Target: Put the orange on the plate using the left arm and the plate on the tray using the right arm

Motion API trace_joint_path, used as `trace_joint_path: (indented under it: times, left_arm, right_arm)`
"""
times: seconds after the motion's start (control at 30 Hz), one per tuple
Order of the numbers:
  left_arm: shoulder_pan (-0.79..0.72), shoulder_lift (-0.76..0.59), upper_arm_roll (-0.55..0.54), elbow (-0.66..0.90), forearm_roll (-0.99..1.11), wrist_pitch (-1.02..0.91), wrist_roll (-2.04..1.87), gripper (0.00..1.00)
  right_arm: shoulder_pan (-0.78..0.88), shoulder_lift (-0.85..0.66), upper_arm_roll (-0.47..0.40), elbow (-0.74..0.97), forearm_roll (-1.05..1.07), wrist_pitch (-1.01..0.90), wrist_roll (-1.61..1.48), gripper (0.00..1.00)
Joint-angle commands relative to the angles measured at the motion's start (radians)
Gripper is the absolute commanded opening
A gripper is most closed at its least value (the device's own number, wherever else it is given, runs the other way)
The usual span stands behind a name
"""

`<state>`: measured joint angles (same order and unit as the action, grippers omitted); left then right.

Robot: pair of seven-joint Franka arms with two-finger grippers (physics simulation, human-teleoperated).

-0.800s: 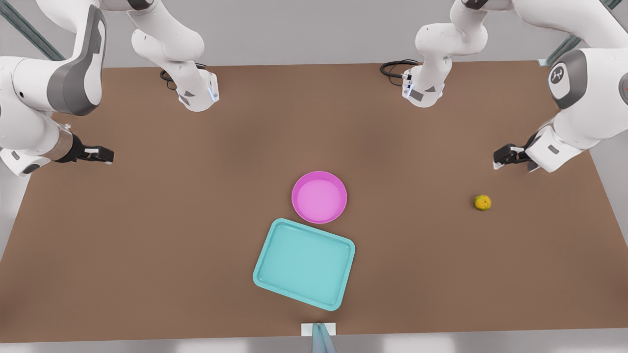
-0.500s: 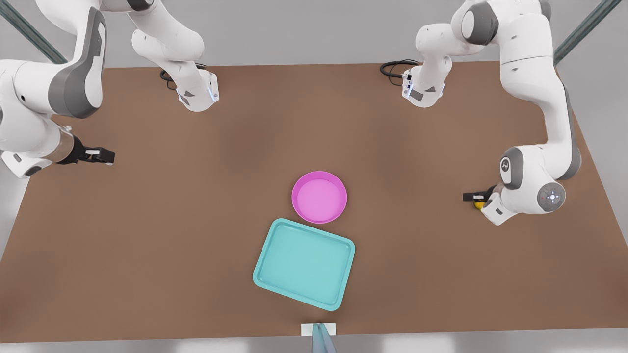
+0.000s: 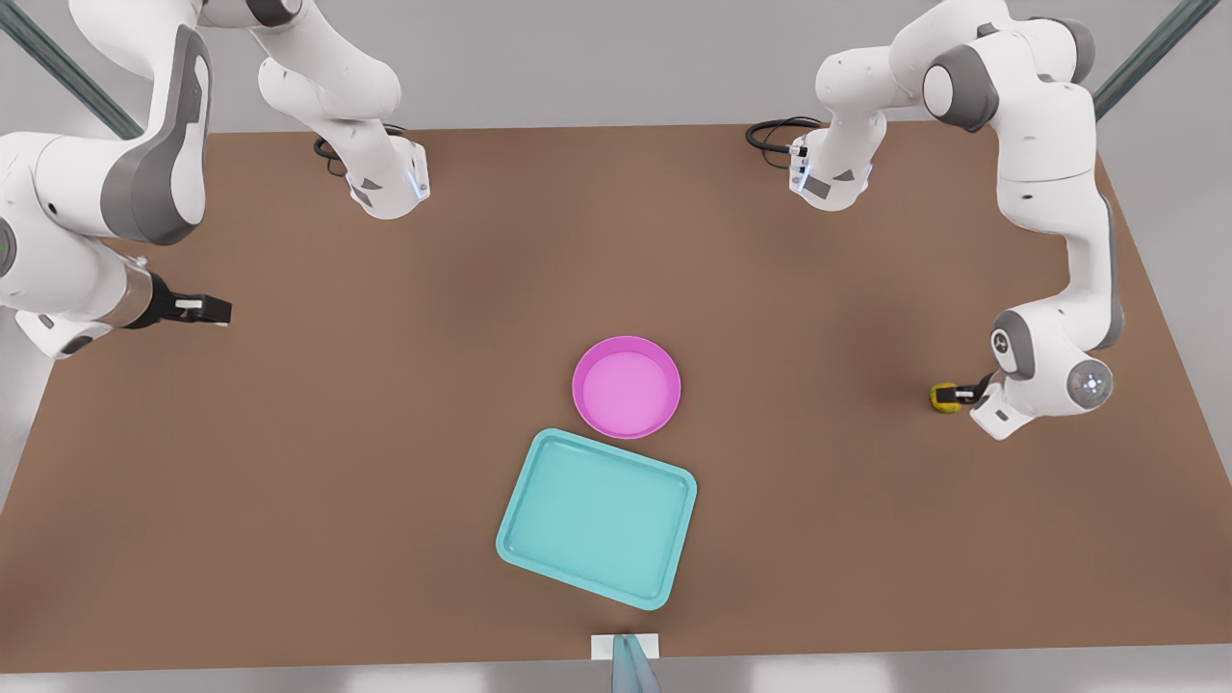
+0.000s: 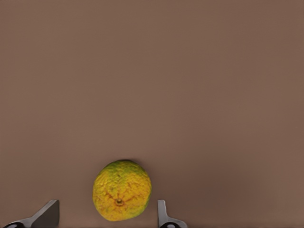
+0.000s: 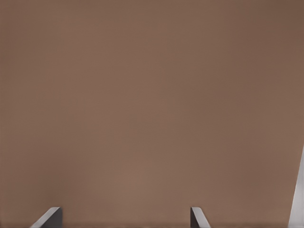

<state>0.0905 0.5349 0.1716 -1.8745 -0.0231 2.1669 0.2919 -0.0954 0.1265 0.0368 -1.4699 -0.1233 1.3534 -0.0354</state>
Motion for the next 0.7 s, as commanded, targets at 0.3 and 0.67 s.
trace_joint_path:
  times: [0.3,0.67]
  left_arm:
    - [-0.005,0.04,-0.001,-0.006,0.002,0.054,0.161,1.0]
    - [-0.008,0.08,-0.001,-0.006,0.0,0.057,0.161,1.0]
  right_arm:
    - [0.0,0.005,0.0,0.0,0.001,-0.004,-0.003,1.0]
    - [0.0,0.012,-0.002,0.0,0.001,-0.004,-0.003,1.0]
